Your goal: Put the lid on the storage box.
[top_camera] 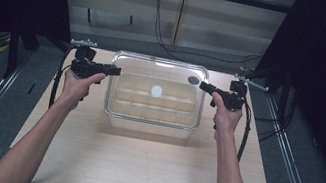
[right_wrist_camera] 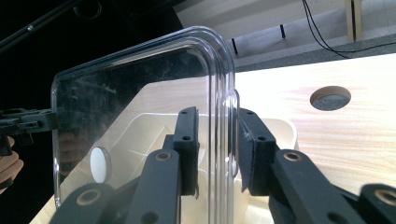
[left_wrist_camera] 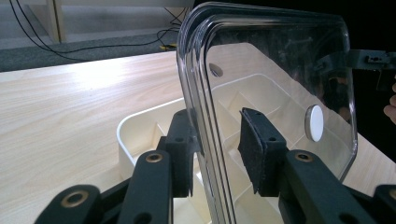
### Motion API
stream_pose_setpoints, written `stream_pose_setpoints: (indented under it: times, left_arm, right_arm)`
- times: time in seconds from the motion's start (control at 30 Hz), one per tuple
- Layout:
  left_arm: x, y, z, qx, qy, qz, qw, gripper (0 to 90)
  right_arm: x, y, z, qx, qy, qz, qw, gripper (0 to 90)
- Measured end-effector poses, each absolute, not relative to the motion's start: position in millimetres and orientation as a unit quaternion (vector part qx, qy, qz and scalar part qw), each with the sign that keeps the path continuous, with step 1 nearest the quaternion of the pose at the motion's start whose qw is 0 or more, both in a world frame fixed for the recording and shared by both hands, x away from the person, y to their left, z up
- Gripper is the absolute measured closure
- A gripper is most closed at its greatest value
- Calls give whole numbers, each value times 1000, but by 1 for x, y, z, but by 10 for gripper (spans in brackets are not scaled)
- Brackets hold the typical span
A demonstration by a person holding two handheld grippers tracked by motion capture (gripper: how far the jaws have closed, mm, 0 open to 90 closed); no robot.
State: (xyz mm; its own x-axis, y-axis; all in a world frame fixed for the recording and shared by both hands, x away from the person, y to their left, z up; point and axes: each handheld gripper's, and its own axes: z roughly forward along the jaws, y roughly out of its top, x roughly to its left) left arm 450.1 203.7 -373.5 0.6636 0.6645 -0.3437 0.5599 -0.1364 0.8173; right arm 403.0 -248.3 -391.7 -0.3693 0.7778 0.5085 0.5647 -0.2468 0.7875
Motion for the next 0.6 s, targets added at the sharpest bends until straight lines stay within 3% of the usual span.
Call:
stream_pose_setpoints:
  times: [0.6]
  left_arm:
    - [465,203,-388,754,423,42,500,638]
  right_arm:
    - [416,-246,-403,570,604,550,91,699]
